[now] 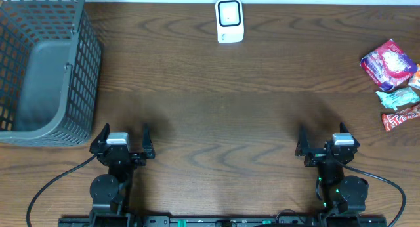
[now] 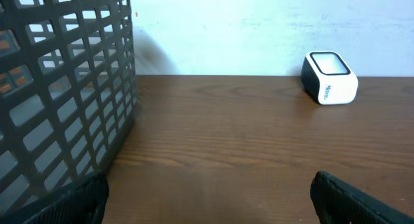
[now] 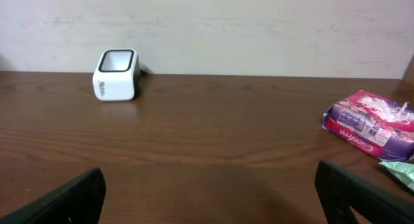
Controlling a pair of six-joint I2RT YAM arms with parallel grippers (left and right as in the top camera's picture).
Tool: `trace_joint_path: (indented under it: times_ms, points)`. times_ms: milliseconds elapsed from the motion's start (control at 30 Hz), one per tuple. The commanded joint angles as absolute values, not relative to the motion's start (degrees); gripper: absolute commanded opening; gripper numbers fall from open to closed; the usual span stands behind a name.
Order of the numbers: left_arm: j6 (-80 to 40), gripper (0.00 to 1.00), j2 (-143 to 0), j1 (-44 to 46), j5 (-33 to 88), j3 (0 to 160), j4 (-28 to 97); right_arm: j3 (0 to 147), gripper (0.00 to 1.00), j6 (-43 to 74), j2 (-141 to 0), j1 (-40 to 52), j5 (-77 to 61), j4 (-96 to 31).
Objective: Scan the item barcode
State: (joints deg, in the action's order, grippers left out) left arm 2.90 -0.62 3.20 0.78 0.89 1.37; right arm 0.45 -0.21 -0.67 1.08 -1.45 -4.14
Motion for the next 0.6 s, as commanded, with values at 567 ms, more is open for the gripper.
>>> trace_joint_path:
  times_ms: [567]
  points:
    - [-0.1, 0.99, -0.1, 4.5, 1.1, 0.2, 4.1, 0.3, 0.99, 0.6, -0.3, 0.7, -1.0, -4.4]
